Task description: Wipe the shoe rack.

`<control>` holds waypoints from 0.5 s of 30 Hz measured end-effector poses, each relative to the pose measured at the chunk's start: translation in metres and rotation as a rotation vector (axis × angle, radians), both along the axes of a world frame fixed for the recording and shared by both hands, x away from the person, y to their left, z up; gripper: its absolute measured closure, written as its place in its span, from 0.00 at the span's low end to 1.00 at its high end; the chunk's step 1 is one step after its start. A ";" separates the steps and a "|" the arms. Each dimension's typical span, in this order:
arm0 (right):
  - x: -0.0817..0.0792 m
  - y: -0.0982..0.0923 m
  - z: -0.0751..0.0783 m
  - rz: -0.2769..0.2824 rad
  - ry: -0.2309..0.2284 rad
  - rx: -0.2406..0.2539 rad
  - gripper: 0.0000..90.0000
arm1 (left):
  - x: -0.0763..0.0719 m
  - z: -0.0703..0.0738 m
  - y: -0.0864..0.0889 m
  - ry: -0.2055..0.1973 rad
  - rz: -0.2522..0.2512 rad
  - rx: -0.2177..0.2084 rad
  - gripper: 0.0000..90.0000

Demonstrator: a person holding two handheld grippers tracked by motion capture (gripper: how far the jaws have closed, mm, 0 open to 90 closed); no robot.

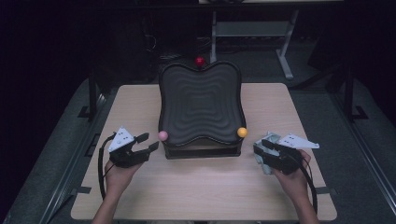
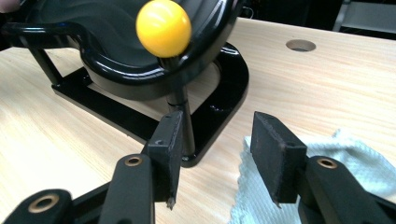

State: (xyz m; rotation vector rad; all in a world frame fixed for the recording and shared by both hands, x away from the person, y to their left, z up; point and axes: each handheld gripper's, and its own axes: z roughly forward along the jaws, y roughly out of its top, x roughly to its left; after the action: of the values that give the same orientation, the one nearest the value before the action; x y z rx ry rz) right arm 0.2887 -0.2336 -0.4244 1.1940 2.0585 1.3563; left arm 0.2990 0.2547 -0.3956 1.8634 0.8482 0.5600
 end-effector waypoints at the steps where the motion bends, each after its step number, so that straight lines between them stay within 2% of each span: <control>1: 0.000 0.000 0.000 0.000 0.000 0.000 0.59 | 0.000 0.000 0.000 0.000 0.000 0.000 0.50; 15: -0.008 -0.017 -0.007 -0.027 0.023 -0.005 0.58 | -0.004 -0.010 0.014 0.018 0.034 0.002 0.47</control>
State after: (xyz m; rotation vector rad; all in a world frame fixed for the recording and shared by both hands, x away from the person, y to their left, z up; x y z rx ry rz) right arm 0.2808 -0.2503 -0.4315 1.2364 2.0535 1.3300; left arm 0.2946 0.2686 -0.4054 1.8611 0.8928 0.5661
